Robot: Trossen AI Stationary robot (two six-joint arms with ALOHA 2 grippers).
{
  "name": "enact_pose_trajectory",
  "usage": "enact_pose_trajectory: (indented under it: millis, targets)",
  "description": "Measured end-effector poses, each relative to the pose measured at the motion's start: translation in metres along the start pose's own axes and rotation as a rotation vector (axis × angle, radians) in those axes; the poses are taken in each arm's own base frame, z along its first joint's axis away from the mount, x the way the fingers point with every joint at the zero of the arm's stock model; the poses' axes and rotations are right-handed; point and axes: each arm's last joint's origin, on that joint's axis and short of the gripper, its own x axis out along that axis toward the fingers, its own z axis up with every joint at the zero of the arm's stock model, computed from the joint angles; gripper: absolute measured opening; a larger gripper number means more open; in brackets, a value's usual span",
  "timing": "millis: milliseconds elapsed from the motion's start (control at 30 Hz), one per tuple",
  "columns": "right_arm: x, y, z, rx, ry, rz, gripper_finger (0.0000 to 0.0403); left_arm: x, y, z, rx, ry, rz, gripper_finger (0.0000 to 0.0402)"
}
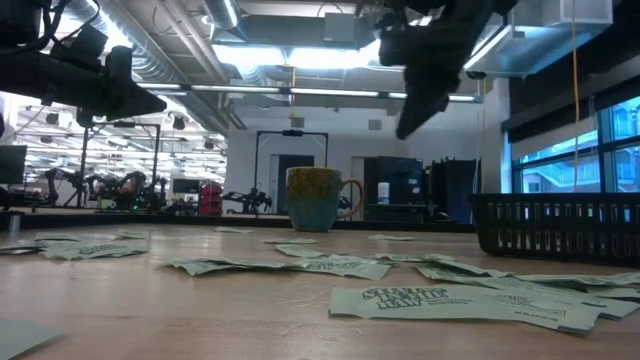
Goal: Pick and place Stevia / Truvia into bins
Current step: Put the stevia packet into the black bin
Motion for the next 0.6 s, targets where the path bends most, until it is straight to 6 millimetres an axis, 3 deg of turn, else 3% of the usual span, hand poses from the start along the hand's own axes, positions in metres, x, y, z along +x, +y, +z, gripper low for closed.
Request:
enact_pose_trajectory:
  millis: [267,600]
  targets:
    - [0.003,-0.017,0.004,0.08,-0.026,-0.025,0.0079,0.0,0.0,0.0,0.0,0.0,0.0,0.0033]
    - [0.005,-0.018,0.004,0.033,-0.041,-0.025,0.0156,0.0,0.0,0.0,0.0,0.0,0.001,0.0033]
